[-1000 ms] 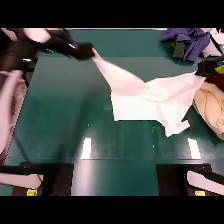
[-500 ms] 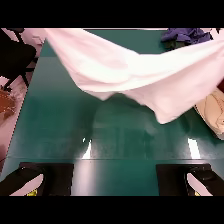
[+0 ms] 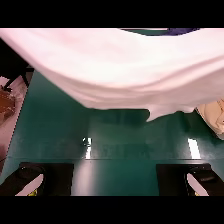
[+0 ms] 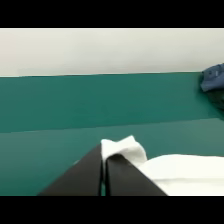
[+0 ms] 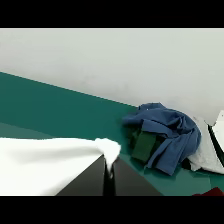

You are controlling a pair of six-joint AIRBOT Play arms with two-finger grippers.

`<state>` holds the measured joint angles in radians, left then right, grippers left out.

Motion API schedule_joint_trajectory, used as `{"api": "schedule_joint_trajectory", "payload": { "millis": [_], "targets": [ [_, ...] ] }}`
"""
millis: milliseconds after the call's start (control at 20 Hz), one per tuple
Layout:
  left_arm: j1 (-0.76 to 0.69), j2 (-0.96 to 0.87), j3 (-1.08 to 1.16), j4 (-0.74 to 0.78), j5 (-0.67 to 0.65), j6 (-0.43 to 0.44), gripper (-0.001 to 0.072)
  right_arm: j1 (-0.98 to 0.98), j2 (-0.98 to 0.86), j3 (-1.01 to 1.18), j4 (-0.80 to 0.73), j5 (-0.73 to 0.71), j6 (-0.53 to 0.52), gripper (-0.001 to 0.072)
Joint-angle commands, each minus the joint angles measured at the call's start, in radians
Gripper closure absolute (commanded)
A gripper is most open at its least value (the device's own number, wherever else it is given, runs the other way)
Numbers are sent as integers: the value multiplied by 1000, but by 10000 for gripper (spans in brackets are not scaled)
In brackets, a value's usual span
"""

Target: Fold the shirts.

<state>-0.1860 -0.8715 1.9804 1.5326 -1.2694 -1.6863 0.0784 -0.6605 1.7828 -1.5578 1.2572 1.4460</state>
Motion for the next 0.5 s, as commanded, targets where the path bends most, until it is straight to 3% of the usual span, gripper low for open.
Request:
{"api": "schedule_joint_trajectory", "payload": {
  "millis": [0,150,300,450],
  "targets": [
    [1,5,81,-51,-103,-8,686,1,7,107,49,91,5,691],
    [1,5,113,-41,-85,-6,686,1,-33,123,48,137,44,691],
    [1,-20,-35,-45,-109,-8,686,1,-166,9,46,243,45,691],
    [1,-100,-312,-113,-6,5,685,-12,-338,-201,10,118,-40,691]
  ]
}}
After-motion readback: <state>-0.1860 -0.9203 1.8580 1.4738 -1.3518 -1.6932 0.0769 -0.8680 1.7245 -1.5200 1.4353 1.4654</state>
